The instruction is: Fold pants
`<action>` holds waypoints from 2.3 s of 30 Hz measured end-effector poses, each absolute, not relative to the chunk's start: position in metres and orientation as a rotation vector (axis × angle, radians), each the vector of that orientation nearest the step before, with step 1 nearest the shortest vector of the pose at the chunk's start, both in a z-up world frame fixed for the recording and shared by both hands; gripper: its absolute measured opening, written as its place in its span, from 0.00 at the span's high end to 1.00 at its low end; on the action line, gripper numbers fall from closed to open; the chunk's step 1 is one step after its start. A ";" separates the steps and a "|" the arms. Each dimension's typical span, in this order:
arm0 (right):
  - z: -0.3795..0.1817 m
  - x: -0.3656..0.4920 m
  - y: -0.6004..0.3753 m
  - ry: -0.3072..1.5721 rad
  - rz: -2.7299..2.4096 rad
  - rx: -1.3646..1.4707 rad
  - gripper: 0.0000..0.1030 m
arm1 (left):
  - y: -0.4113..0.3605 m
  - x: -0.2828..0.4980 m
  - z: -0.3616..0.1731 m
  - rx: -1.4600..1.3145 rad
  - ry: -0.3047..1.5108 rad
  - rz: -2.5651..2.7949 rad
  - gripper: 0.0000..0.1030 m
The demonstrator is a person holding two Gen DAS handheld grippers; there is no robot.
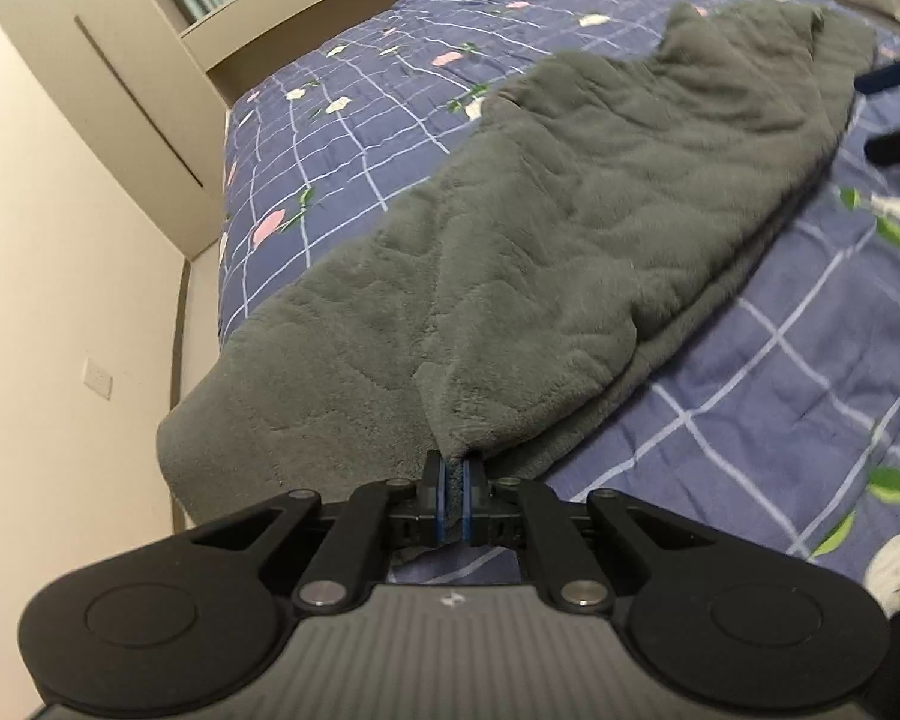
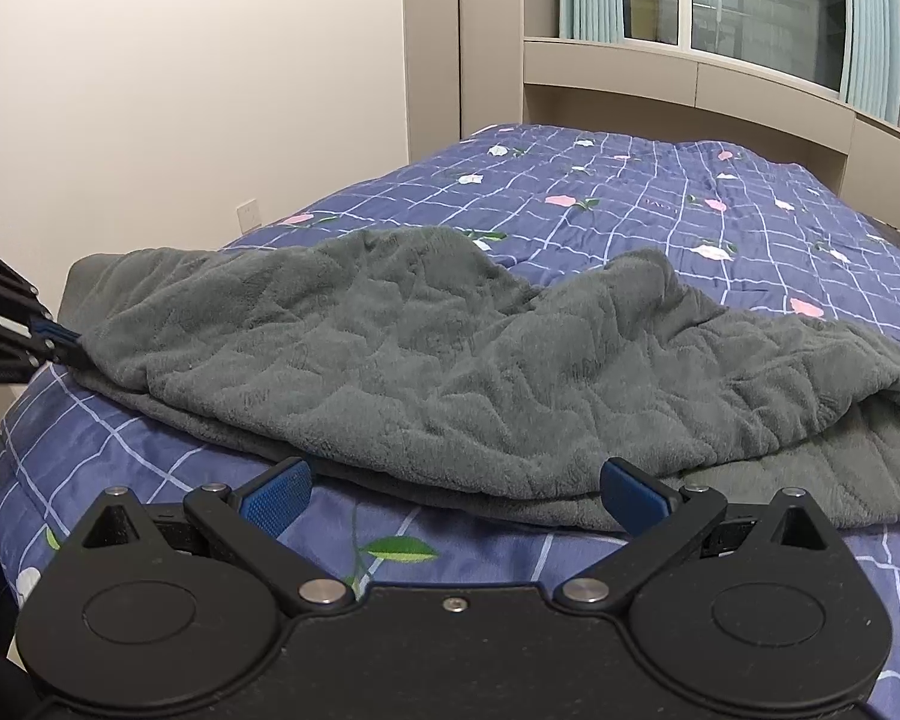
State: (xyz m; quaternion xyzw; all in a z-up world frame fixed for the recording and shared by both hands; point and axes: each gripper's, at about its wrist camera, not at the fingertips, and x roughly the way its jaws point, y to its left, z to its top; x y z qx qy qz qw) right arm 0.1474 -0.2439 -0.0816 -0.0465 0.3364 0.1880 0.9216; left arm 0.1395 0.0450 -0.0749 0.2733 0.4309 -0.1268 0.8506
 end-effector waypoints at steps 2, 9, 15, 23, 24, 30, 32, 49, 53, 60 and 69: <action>-0.082 0.147 -0.246 0.692 0.382 -0.098 0.01 | 0.041 0.140 -0.075 0.576 0.900 -0.253 0.89; -0.080 0.154 -0.273 0.675 0.320 -0.089 0.01 | 0.029 0.138 -0.058 0.505 0.872 -0.241 0.26; -0.072 0.176 -0.320 0.655 0.219 -0.102 0.00 | -0.008 0.144 -0.051 0.473 0.810 -0.257 0.05; -0.070 0.234 -0.410 0.678 0.071 -0.017 0.00 | -0.093 0.178 -0.053 0.385 0.747 -0.374 0.01; -0.071 0.241 -0.422 0.683 0.050 0.010 0.00 | -0.107 0.182 -0.054 0.381 0.735 -0.397 0.01; -0.086 0.286 -0.503 0.720 -0.098 0.242 0.00 | -0.183 0.197 -0.065 0.415 0.686 -0.538 0.01; -0.093 0.298 -0.527 0.731 -0.134 0.337 0.01 | -0.201 0.196 -0.070 0.448 0.678 -0.581 0.01; -0.100 0.334 -0.554 0.730 -0.177 0.404 0.86 | -0.210 0.199 -0.089 0.490 0.794 -0.595 0.74; -0.077 0.328 -0.553 0.658 -0.149 0.339 0.88 | -0.202 0.205 -0.077 0.424 0.797 -0.584 0.81; -0.041 0.300 -0.575 0.538 -0.187 0.274 0.88 | -0.203 0.205 -0.055 0.383 0.749 -0.613 0.82; -0.083 0.270 -0.605 0.623 -0.293 0.294 0.88 | -0.228 0.201 -0.079 0.430 0.797 -0.677 0.91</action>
